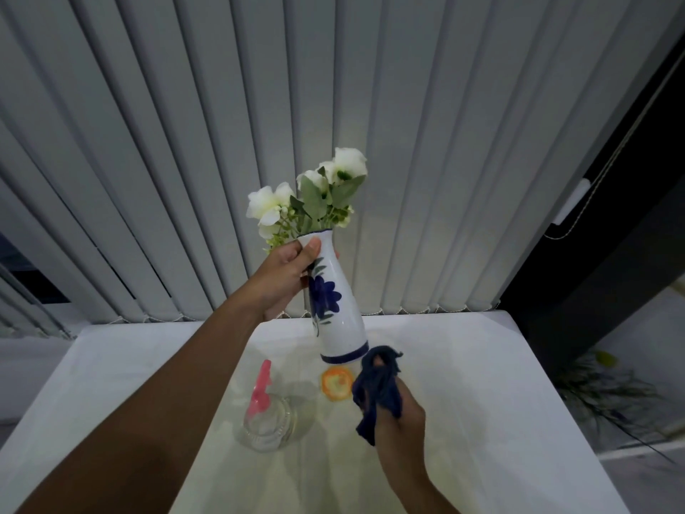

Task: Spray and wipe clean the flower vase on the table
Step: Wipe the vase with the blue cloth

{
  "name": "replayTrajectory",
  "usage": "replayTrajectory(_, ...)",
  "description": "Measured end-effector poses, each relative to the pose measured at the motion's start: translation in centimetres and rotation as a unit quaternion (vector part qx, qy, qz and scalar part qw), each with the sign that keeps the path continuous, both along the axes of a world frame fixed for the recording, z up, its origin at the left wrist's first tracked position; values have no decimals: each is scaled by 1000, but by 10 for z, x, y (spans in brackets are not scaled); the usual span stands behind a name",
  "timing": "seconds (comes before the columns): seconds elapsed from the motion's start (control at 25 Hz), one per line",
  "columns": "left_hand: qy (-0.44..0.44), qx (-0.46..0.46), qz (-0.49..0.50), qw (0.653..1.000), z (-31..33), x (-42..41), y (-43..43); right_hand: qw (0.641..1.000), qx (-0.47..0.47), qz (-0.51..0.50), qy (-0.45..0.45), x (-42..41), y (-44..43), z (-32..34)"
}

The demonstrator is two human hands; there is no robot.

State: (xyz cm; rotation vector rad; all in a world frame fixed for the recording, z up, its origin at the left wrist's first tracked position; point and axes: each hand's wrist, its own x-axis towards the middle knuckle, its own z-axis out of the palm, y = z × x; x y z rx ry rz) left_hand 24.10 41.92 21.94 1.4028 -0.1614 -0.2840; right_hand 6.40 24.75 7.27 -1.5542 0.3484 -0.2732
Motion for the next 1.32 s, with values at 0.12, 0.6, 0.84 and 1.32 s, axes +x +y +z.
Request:
replayTrajectory(0.12,-1,11,-23,1000,-3,-2,-5,977,195,-70,56,14,5,24)
replayTrajectory(0.6,-21,142,-18,989,-10,-8,-31,868,450,-186,97,8,27,40)
replayTrajectory(0.84,-22,134,-2,991,-13,-9,-21,932,277,-186,140,11,-13,29)
replayTrajectory(1.32,-23,29,-35,999,-6,-20,-30,928,-275,179,-179,62,-26,69)
